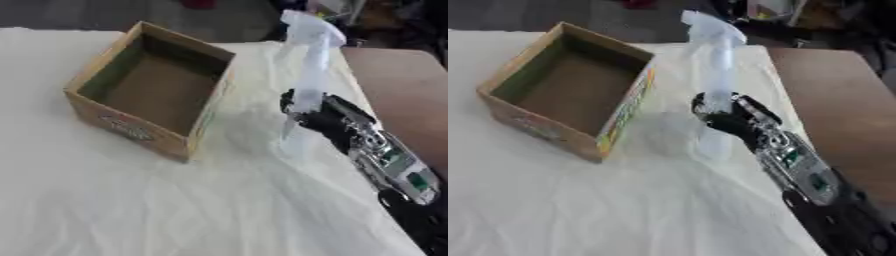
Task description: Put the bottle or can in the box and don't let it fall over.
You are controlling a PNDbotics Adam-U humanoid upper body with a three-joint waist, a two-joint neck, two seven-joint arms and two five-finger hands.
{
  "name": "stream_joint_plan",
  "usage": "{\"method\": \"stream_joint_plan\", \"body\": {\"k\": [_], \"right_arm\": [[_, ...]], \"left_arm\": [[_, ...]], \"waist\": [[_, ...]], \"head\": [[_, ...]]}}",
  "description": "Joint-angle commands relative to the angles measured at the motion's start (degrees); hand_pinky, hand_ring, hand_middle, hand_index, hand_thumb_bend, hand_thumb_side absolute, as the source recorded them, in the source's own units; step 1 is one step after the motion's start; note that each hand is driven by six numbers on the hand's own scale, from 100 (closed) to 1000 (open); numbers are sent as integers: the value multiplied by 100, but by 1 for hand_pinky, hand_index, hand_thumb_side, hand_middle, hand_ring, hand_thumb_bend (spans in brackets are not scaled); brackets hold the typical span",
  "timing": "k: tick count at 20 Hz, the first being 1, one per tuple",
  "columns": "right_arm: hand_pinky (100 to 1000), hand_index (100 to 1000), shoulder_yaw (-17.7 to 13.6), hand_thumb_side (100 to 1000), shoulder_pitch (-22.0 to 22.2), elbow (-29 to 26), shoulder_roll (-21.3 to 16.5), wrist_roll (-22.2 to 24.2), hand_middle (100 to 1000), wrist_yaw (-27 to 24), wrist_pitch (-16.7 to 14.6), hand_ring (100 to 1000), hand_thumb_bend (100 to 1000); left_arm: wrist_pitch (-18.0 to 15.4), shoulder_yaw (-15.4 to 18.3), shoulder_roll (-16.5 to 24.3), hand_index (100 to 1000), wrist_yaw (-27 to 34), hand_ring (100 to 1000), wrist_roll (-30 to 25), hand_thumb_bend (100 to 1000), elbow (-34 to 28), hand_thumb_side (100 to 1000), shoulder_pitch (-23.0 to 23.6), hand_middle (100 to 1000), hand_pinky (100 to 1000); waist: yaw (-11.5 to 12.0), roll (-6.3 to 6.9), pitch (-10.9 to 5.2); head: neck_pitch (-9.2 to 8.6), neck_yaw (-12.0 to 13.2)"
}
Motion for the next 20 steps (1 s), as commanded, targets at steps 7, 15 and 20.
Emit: {"method": "stream_joint_plan", "body": {"k": [7, 15, 20], "right_arm": [[1000, 518, -35, 246, -17, 287, -25, -622, 781, -374, -4, 843, 100], [1000, 342, -51, 270, -42, 424, -20, -1127, 646, -607, -241, 619, 100], [1000, 278, -34, 265, -51, 461, -20, -1213, 601, -696, -431, 582, 100]], "left_arm": [[-10, -5, 112, 735, -7, 1000, -23, 354, -118, 619, -49, 1000, 1000], [-21, -5, 109, 733, -4, 1000, -33, 350, -118, 621, -56, 1000, 1000], [-22, -6, 107, 733, -2, 1000, -37, 349, -118, 622, -58, 1000, 1000]], "waist": [[8, 45, -89], [10, 50, -85], [13, 52, -83]], "head": [[-33, -12], [-46, -22], [-53, -34]]}}
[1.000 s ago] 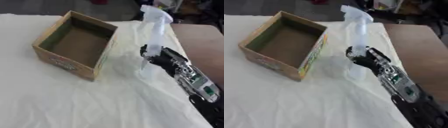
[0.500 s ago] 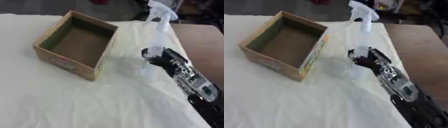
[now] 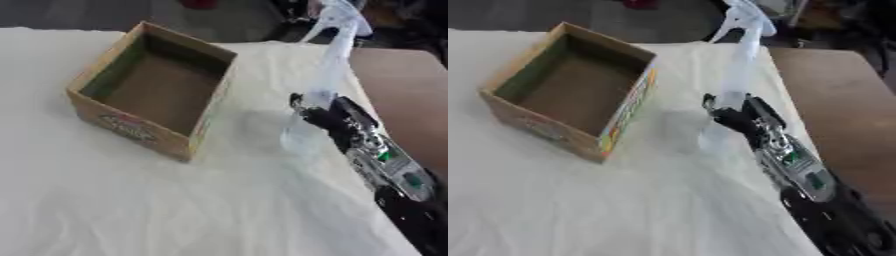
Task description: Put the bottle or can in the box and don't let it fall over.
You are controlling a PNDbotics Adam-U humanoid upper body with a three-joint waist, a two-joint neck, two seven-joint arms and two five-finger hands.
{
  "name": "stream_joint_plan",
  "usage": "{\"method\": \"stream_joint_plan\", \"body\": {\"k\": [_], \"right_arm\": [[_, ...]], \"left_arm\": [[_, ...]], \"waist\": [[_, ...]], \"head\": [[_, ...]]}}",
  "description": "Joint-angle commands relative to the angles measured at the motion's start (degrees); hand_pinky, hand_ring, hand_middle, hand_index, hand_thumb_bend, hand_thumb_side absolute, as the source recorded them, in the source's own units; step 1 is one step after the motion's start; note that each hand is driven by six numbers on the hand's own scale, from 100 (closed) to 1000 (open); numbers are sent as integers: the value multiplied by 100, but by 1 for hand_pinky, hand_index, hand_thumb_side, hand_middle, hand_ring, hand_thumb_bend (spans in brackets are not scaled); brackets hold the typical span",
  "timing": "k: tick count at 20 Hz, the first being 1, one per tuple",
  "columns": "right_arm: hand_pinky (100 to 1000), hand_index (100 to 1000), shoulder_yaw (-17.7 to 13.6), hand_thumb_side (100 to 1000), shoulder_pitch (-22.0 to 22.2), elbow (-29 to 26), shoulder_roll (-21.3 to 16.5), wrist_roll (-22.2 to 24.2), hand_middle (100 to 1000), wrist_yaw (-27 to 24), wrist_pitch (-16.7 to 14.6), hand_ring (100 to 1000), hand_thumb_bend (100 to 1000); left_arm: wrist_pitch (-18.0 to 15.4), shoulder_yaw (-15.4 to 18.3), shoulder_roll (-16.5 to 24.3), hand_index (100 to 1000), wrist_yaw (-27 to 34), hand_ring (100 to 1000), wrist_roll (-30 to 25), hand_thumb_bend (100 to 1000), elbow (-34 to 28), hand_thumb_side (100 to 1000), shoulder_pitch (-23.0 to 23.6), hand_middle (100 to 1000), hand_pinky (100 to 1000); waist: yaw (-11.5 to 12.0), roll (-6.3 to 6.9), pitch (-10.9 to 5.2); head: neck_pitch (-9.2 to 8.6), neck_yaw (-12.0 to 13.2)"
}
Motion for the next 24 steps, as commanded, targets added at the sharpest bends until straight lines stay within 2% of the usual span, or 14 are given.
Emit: {"method": "stream_joint_plan", "body": {"k": [1, 2, 5, 12, 16, 19, 24], "right_arm": [[1000, 278, 13, 265, -14, 85, -83, -46, 601, -61, -65, 582, 100], [1000, 175, 15, 263, -16, 88, -83, -47, 502, -67, -77, 514, 100], [993, 151, 3, 277, -20, 42, -74, -15, 474, -90, -224, 483, 100], [963, 142, -38, 313, -22, -85, -117, 119, 457, -51, -449, 445, 100], [970, 141, -91, 376, -18, -221, -157, 189, 459, 3, -533, 444, 100], [967, 140, -150, 423, -35, -332, -188, 167, 461, 0, -585, 444, 100], [962, 139, -249, 434, -98, -617, -251, 32, 462, -64, -638, 442, 100]], "left_arm": [[-13, -6, 107, 733, -1, 1000, -27, 349, -118, 622, -58, 1000, 1000], [-13, -6, 107, 732, -1, 1000, -27, 346, -118, 624, -58, 1000, 1000], [-12, -4, 107, 732, 0, 1000, -29, 345, -118, 625, -59, 1000, 1000], [-10, -2, 115, 732, -5, 1000, -41, 346, -118, 625, -47, 1000, 1000], [-7, 0, 123, 732, -12, 1000, -47, 348, -118, 624, -38, 1000, 1000], [-7, 6, 129, 731, -14, 1000, -41, 348, -118, 623, -30, 1000, 1000], [-18, 12, 134, 731, -15, 1000, -27, 349, -118, 623, -21, 1000, 1000]], "waist": [[0, 41, -83], [0, 41, -83], [-3, 45, -84], [-19, 46, -94], [-36, 43, -106], [-52, 43, -115], [-66, 44, -125]], "head": [[-53, -26], [-53, -27], [-50, -35], [-50, -40], [-46, -39], [-36, -40], [2, -57]]}}
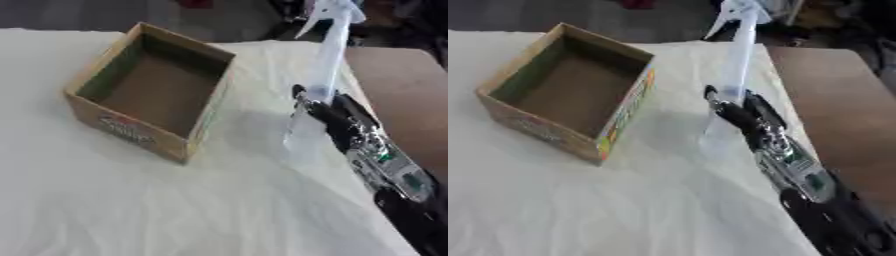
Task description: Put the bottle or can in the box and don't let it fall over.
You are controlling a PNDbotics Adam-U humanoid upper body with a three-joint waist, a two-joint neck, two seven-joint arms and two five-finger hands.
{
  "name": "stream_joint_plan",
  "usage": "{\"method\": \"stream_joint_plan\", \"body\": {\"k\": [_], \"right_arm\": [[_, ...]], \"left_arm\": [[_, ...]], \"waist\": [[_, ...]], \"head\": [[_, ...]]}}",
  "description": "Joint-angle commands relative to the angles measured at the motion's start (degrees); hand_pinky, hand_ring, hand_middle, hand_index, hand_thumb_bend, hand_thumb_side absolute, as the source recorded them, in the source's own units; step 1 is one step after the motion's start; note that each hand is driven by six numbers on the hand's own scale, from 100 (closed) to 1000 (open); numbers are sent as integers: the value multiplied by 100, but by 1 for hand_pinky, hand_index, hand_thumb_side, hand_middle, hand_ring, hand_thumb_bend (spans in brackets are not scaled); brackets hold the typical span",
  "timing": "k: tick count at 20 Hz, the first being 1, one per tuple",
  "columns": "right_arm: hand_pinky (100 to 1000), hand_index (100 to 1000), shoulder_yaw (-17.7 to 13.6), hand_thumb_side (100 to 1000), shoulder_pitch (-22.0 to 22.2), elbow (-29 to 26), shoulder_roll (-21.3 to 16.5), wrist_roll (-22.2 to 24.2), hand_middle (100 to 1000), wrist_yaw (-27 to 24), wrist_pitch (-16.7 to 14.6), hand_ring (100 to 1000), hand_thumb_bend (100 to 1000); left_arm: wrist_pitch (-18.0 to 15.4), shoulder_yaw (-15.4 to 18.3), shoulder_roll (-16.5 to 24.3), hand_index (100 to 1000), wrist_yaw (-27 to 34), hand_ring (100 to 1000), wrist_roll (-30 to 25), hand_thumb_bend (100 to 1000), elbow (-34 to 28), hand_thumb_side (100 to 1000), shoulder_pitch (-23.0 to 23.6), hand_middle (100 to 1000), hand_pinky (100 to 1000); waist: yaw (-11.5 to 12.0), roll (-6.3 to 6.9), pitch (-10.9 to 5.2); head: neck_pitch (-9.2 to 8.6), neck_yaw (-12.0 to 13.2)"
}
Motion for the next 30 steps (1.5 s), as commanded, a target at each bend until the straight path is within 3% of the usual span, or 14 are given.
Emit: {"method": "stream_joint_plan", "body": {"k": [1, 9, 16, 25, 30], "right_arm": [[960, 138, -136, 441, -111, -305, -229, -99, 462, -48, -42, 440, 100], [961, 138, -267, 470, -245, -773, -396, -230, 464, -480, -42, 441, 100], [954, 138, -312, 470, -766, -908, -473, -435, 462, -854, 38, 439, 100], [952, 139, -286, 470, -1516, -663, -431, -667, 455, -832, -85, 437, 100], [943, 142, -232, 470, -1987, -279, -376, -829, 452, -627, -315, 439, 100]], "left_arm": [[-11, 12, 133, 731, -15, 1000, 6, 349, -118, 623, -27, 1000, 1000], [-16, 15, 138, 732, -18, 1000, 17, 352, -118, 620, -26, 1000, 1000], [-11, 1, 123, 732, -11, 1000, 12, 355, -118, 618, -35, 1000, 1000], [-20, -45, 39, 732, 39, 1000, 2, 362, -118, 610, -171, 1000, 1000], [-40, -109, -94, 732, 127, 1000, -24, 368, -118, 601, -412, 1000, 1000]], "waist": [[-8, 36, -126], [-9, 29, -138], [21, 23, -159], [179, -9, -186], [387, -17, -98]], "head": [[3, -29], [82, -18], [146, -116], [238, -316], [149, -561]]}}
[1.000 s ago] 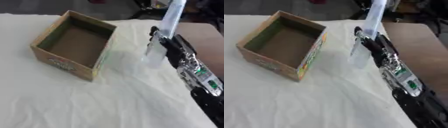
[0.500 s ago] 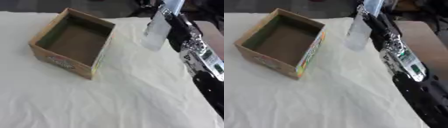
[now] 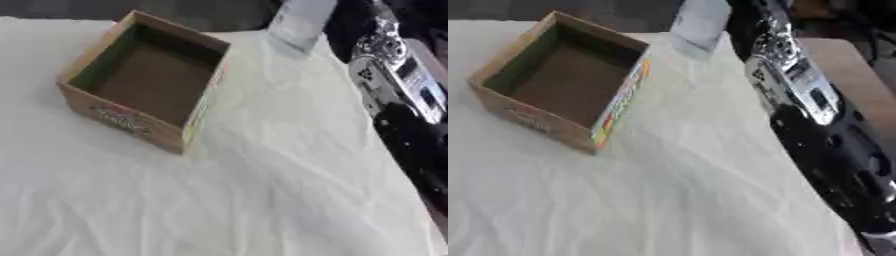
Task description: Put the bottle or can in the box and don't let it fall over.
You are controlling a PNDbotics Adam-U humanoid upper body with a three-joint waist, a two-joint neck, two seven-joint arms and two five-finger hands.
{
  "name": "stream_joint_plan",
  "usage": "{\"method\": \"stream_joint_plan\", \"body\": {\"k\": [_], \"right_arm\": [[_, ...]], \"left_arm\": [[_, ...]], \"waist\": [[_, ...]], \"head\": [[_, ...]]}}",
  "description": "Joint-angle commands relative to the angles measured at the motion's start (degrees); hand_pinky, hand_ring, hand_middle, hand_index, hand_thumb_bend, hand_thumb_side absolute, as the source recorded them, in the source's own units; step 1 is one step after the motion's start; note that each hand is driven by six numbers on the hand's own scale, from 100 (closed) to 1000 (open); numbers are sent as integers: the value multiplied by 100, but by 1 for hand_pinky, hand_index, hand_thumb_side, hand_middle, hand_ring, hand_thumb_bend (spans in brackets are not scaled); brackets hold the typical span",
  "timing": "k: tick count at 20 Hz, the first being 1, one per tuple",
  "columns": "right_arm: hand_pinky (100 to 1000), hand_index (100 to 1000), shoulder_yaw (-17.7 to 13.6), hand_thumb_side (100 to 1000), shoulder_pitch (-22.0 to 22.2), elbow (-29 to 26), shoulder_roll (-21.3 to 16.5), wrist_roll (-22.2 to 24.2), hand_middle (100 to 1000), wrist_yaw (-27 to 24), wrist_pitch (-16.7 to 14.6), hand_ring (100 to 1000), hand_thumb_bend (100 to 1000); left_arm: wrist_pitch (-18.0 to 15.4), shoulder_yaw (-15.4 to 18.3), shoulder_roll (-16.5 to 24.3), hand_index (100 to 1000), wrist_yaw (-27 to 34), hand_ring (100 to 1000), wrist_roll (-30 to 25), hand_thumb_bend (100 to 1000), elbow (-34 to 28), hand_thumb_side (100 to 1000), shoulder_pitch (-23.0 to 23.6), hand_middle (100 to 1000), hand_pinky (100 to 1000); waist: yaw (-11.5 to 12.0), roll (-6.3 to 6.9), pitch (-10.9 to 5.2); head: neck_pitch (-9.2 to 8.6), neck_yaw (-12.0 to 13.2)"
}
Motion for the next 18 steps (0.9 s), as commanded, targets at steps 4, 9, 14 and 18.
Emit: {"method": "stream_joint_plan", "body": {"k": [4, 9, 14, 18], "right_arm": [[945, 142, 28, 470, -437, 464, -79, -141, 456, 221, -260, 444, 100], [944, 144, 52, 470, -723, 823, -137, -149, 455, 318, -541, 447, 100], [948, 146, 96, 470, -952, 1220, -123, -87, 458, 353, -747, 455, 100], [948, 147, 155, 470, -1083, 1509, -57, -74, 460, 457, -863, 458, 100]], "left_arm": [[-48, -119, -95, 732, 122, 1000, -87, 372, -118, 595, -399, 1000, 1000], [-72, -234, -210, 733, 211, 1000, -198, 376, -118, 589, -687, 1000, 1000], [-88, -323, -278, 733, 280, 1000, -287, 380, -118, 583, -906, 1000, 1000], [-105, -385, -315, 734, 329, 1000, -343, 383, -118, 578, -1061, 1000, 1000]], "waist": [[253, 22, 52], [633, -82, 185], [922, -223, 273], [1094, -318, 310]], "head": [[-187, -387], [-359, -690], [-412, -795], [-418, -835]]}}
